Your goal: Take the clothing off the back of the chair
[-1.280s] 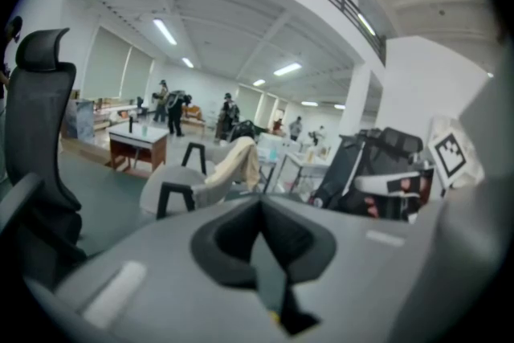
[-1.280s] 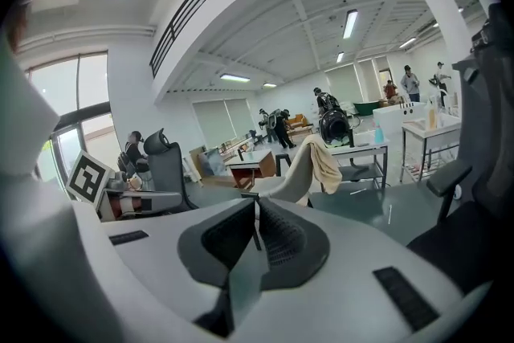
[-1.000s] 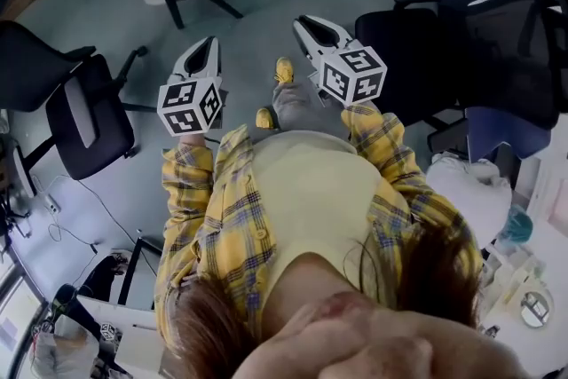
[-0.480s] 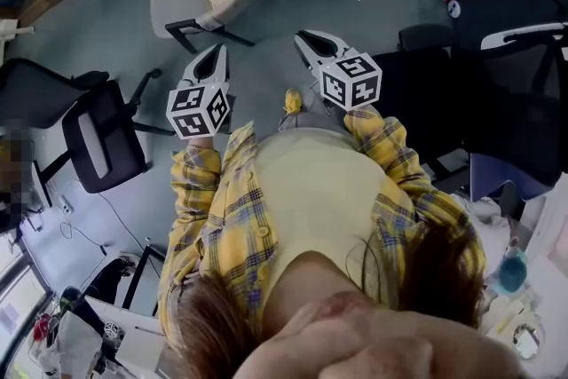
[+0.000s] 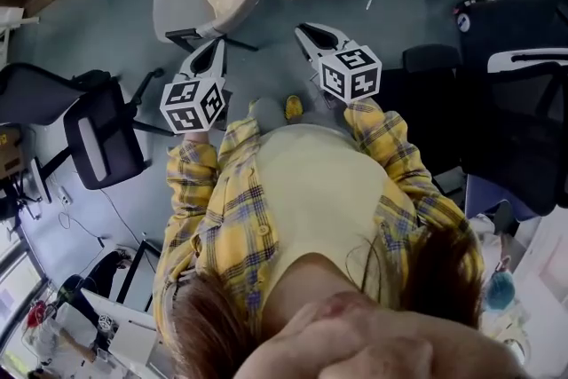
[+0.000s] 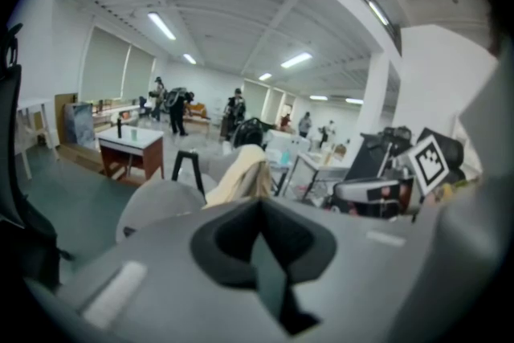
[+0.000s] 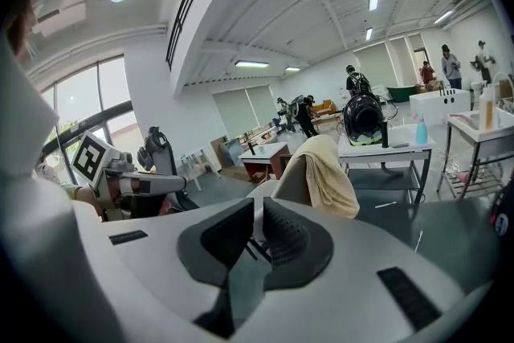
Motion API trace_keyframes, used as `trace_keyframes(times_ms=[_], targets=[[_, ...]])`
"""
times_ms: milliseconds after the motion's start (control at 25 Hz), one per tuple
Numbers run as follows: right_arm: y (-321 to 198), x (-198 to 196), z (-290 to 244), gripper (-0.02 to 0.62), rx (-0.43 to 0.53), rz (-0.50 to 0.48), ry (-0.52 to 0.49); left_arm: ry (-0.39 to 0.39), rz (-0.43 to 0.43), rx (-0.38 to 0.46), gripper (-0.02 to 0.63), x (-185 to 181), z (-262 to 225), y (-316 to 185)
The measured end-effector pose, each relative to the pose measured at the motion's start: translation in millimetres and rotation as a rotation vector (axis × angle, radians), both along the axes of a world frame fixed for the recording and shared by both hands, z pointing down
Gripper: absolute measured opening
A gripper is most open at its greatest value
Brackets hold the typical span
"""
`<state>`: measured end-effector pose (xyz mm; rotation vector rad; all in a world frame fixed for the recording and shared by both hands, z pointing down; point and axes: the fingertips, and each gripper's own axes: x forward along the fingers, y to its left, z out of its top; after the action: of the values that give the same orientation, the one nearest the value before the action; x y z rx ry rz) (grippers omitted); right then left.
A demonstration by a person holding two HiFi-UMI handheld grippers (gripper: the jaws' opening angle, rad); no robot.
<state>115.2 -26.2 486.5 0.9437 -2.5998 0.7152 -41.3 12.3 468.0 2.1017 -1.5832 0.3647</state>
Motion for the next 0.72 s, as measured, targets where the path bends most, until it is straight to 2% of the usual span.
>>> trace_keyframes(times_ms=[280,320,400,440,720], targets=[[-42.2,-18.5,5.1,0.020,0.021,0.010,0.044,0.007,0.034,-0.012,0.005,-16.5,2.9,-42.5],[-51.8,-22.6,6.9,0.033,0.023,0.008,0.054,0.011,0.042,-0.009,0.005,-18.0,2.1,-52.3],[-72.5,-32.6,11.7,0.110,0.022,0.003,0.072,0.014,0.061,0.005,0.005,-20.4,-1.9,-73.9],[-82.5,-36.9,14.4,0.126,0.020,0.007,0.079,0.013,0.074,0.012,0.005,-21.9,-3.7,-84.4],[-142.4,-55.6,32.9,0.173,0.034,0.072,0.209,0.021,0.141,0.000,0.005,-55.2,0.6,-138.0]])
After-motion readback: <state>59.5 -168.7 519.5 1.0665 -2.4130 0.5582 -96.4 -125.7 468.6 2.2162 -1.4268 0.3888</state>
